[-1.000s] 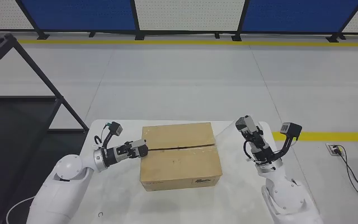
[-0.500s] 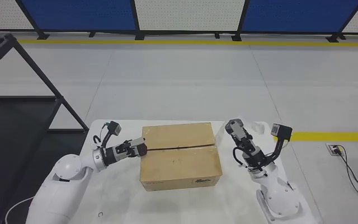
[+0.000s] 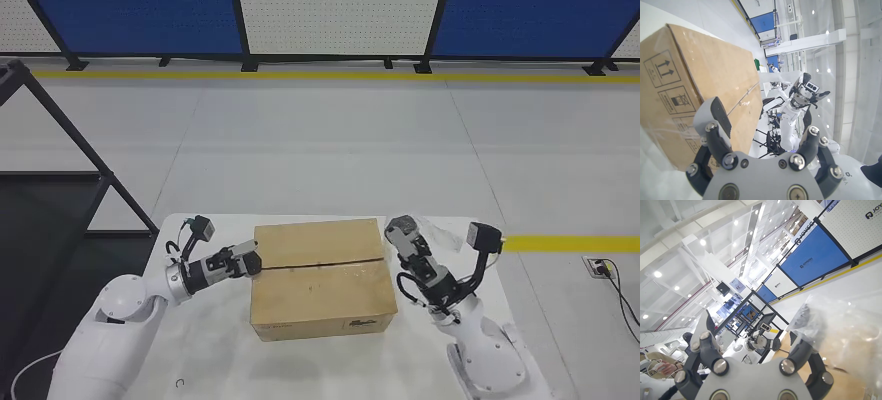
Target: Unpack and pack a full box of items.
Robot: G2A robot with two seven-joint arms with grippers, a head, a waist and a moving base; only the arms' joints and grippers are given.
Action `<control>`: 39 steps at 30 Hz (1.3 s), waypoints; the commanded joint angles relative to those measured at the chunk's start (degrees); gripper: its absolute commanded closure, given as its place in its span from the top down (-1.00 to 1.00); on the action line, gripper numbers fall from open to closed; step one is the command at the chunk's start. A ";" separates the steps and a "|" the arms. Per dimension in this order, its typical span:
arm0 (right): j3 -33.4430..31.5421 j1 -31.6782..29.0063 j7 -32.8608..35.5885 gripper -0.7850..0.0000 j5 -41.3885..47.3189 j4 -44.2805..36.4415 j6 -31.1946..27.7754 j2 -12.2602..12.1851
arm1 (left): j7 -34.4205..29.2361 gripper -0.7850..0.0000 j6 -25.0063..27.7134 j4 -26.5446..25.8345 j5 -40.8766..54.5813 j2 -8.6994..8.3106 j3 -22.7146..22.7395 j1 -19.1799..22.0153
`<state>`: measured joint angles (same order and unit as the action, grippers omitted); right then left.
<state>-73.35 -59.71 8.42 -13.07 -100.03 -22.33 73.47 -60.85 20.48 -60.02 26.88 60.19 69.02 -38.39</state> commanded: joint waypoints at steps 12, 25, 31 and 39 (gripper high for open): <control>7.63 3.75 -1.53 1.00 -7.69 0.18 4.79 1.43 | -0.78 1.00 0.26 0.22 0.90 -0.16 1.01 -0.56; 11.77 8.28 1.87 1.00 -10.74 2.36 11.27 2.75 | -1.41 1.00 0.28 1.09 1.75 -0.01 1.11 0.01; 14.29 9.14 3.63 1.00 -14.26 4.38 12.70 3.22 | -1.52 1.00 0.18 1.77 1.64 0.24 0.51 0.84; 18.76 11.12 1.63 1.00 -17.92 9.97 13.32 4.52 | -1.55 1.00 0.80 3.11 2.29 0.53 0.18 1.49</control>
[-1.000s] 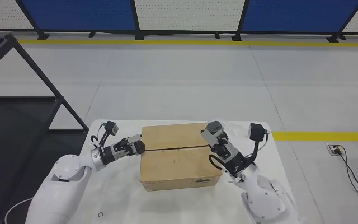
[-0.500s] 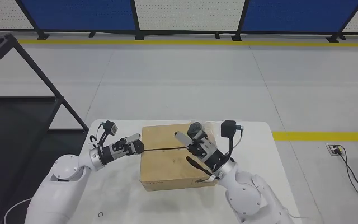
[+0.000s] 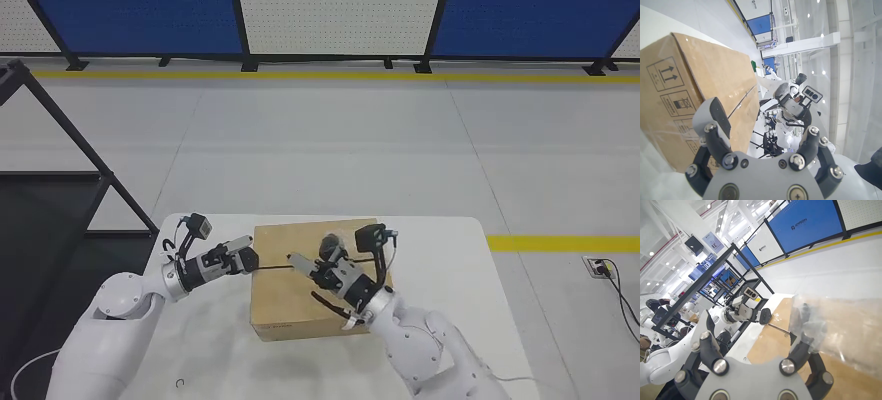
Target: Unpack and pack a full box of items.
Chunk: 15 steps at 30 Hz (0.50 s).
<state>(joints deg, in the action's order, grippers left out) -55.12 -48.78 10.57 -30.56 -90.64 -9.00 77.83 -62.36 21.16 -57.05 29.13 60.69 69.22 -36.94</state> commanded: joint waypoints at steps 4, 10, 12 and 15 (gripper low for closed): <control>1.19 0.43 -1.73 1.00 -1.21 1.66 -0.43 0.60 | -0.12 1.00 0.38 0.62 0.28 0.08 0.04 0.19; 3.40 0.18 -0.93 1.00 -4.72 3.35 0.02 1.14 | -0.49 1.00 0.52 0.88 0.27 0.23 -0.28 0.32; 4.21 0.27 -1.17 1.00 -5.18 3.94 0.06 1.45 | -0.57 1.00 0.57 0.96 0.30 0.26 -0.30 0.36; 5.10 0.63 -1.19 1.00 -6.00 4.84 0.21 1.85 | -0.65 1.00 0.74 0.95 0.37 0.28 -0.22 0.28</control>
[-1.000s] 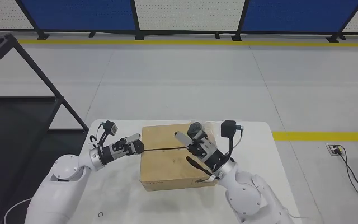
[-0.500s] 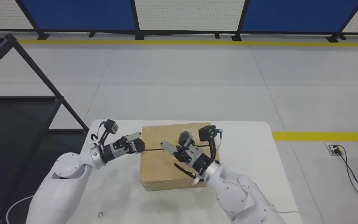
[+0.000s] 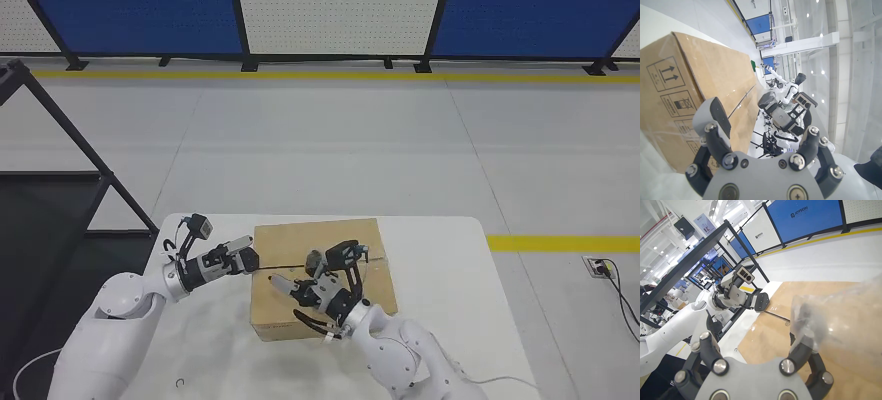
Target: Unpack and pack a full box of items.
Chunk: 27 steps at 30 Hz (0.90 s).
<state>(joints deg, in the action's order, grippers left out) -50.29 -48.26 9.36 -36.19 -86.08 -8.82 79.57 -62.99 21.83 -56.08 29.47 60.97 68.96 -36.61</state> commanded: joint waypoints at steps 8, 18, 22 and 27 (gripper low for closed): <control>1.87 0.19 -2.61 1.00 -4.49 1.37 -0.28 0.96 | -0.15 1.00 0.08 -0.26 0.22 -0.01 0.33 -0.37; 2.43 -1.39 -5.83 1.00 -12.01 0.72 -0.61 1.32 | -0.18 1.00 0.04 -0.47 0.13 0.04 0.43 -0.36; 1.81 -1.59 -7.08 1.00 -11.36 0.47 -0.94 1.63 | -0.23 1.00 0.02 -0.32 0.10 0.08 0.43 -0.21; -0.13 -2.16 -7.70 1.00 -8.53 -0.69 -2.44 1.76 | -0.30 1.00 0.17 -0.04 0.21 0.13 0.46 -0.11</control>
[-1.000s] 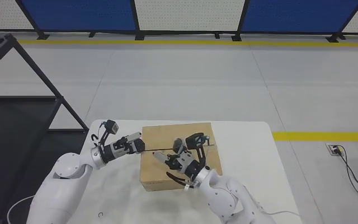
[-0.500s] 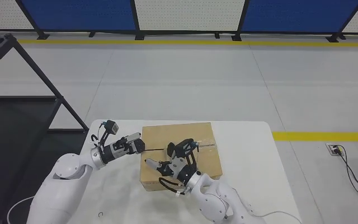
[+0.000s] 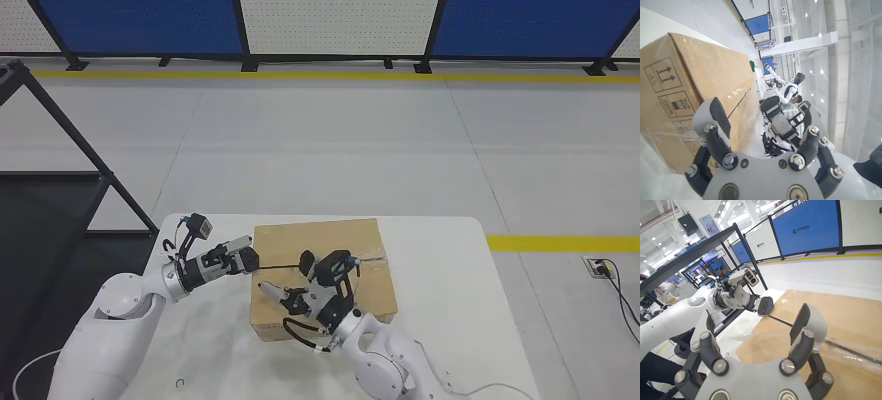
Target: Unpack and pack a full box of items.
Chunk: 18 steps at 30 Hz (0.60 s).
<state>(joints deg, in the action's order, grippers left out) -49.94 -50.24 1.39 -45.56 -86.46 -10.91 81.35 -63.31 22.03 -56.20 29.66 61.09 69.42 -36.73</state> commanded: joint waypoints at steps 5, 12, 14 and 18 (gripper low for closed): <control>-4.05 -1.39 2.95 1.00 3.29 -2.48 -1.88 -0.52 | -0.08 1.00 -0.04 0.21 -0.09 0.05 -0.04 0.11; -13.20 -5.17 14.37 1.00 9.16 -6.85 -5.52 -2.54 | 0.02 1.00 -0.10 0.29 -0.34 0.09 -0.04 0.19; -15.60 -6.54 16.89 1.00 10.85 -7.73 -6.29 -3.07 | 0.04 1.00 -0.11 0.28 -0.36 0.11 -0.05 0.21; -19.40 -7.96 23.36 1.00 13.37 -8.89 -6.92 -4.00 | -0.19 1.00 -0.08 0.21 -0.56 0.16 -0.20 0.27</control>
<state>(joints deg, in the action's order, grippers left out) -68.50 -57.91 23.47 -32.43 -95.13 -17.73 77.53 -63.40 21.89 -55.99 29.20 61.24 69.26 -36.48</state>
